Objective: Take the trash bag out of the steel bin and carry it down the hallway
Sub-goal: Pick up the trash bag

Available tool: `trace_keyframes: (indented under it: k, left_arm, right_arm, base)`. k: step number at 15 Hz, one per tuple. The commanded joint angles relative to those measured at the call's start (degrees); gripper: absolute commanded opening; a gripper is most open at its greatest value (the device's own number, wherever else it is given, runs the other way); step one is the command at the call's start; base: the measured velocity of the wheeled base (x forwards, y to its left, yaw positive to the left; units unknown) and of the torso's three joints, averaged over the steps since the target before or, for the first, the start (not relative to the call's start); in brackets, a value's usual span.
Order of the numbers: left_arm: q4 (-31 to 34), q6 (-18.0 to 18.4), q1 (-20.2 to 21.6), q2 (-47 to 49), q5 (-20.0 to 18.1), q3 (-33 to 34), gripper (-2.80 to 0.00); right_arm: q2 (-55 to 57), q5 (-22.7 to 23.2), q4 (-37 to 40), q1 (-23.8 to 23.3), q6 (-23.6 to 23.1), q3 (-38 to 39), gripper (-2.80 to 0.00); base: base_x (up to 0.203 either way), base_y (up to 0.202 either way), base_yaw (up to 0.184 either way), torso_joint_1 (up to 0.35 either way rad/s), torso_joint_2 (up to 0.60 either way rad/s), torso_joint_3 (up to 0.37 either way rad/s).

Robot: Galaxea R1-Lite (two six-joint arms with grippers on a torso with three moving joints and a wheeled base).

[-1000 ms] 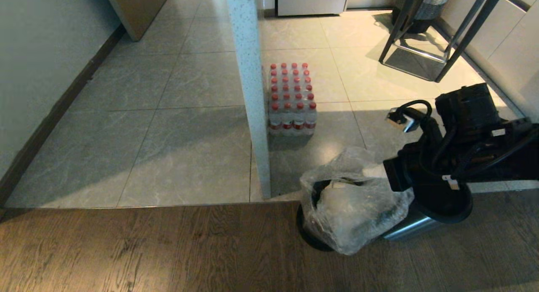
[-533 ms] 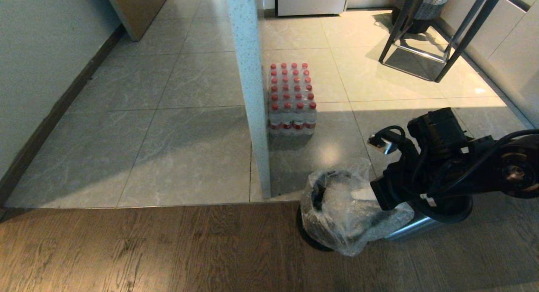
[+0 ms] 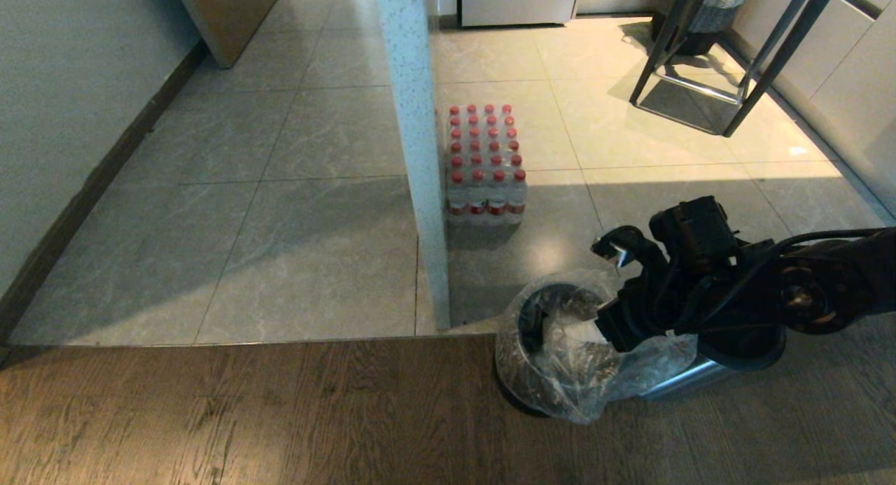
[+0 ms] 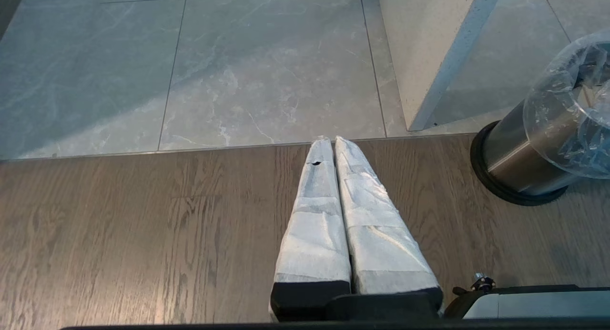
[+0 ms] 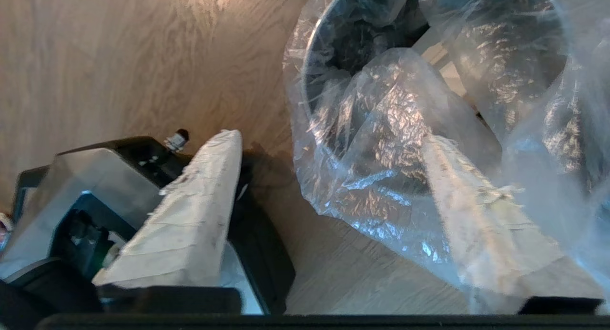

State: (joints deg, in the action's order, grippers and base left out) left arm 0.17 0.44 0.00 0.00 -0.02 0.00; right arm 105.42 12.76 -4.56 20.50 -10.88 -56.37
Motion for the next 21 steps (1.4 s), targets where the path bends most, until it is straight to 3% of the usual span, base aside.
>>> trace_keyframes:
  k: [1, 3, 7, 10, 21]
  left_arm:
    - [0.01, 0.0, 0.0, 0.0, 0.02, 0.0, -2.8]
    - [0.01, 0.0, 0.0, 0.0, 0.02, 0.0, -2.8]
    - [0.01, 0.0, 0.0, 0.0, 0.02, 0.0, -2.8]
    - [0.01, 0.0, 0.0, 0.0, 0.02, 0.0, -2.8]
    - [0.01, 0.0, 0.0, 0.0, 0.02, 0.0, -2.8]
  right_arm:
    - [2.96, -0.09, -0.31, 0.06, -1.51, -0.04, 0.0]
    - [4.96, -1.2, -1.53, -0.09, -5.46, -0.23, 0.0]
    - [6.93, -4.02, -2.92, -1.39, -7.19, -0.85, 0.0]
    - [8.92, -4.63, -2.95, -3.67, -13.91, -0.73, 0.0]
    - [21.31, -5.15, -6.32, -2.8, -14.81, -7.11, 0.0]
  base:
    - [0.0, 0.0, 0.0, 0.0, 0.0, 0.0]
    - [0.0, 0.0, 0.0, 0.0, 0.0, 0.0]
    - [0.0, 0.0, 0.0, 0.0, 0.0, 0.0]
    - [0.0, 0.0, 0.0, 0.0, 0.0, 0.0]
    - [0.0, 0.0, 0.0, 0.0, 0.0, 0.0]
